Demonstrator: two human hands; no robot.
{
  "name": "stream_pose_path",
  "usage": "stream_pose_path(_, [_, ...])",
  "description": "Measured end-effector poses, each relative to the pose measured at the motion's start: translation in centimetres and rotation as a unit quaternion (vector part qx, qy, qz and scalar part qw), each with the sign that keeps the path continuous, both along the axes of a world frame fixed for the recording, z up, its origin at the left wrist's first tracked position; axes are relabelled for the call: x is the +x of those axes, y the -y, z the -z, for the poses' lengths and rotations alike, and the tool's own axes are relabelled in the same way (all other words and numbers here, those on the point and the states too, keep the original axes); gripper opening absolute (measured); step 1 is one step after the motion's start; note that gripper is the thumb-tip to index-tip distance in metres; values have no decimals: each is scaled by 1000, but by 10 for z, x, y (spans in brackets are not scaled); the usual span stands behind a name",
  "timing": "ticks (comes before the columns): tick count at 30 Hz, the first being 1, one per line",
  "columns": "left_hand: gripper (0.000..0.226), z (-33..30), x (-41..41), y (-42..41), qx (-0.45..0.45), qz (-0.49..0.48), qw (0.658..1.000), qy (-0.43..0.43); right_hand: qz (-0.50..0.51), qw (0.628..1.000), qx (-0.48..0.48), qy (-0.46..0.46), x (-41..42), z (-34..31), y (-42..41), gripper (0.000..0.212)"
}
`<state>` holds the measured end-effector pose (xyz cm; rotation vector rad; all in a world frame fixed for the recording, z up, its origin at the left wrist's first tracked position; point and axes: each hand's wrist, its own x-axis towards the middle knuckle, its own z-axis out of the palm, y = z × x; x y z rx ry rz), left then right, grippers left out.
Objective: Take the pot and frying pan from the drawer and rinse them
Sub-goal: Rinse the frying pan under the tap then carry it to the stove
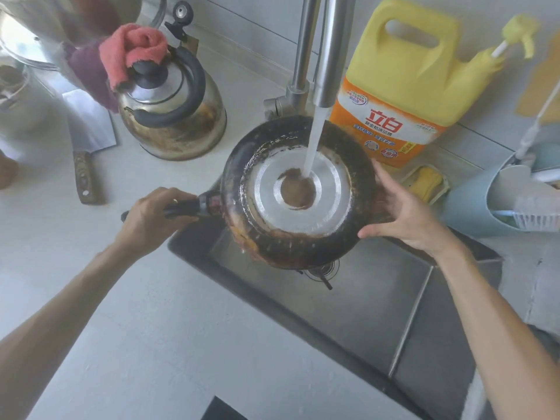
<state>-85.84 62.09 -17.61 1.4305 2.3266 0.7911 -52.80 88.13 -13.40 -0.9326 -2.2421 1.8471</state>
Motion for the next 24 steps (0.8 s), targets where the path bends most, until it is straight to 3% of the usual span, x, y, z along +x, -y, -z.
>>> stream_pose_path(8, [32, -38, -19, -6, 128, 141, 967, -167, 17, 999, -29, 1, 7, 34, 19, 119])
stream_pose_path(13, [29, -65, -24, -16, 121, 181, 937, -273, 53, 989, -136, -1, 18, 40, 28, 102])
stream_pose_path(18, [32, -47, -17, -13, 111, 161, 960, -200, 88, 985, -146, -17, 24, 28, 24, 119])
stream_pose_path(24, [34, 5, -4, 0, 45, 45, 995, -75, 67, 994, -74, -36, 14, 0, 14, 104])
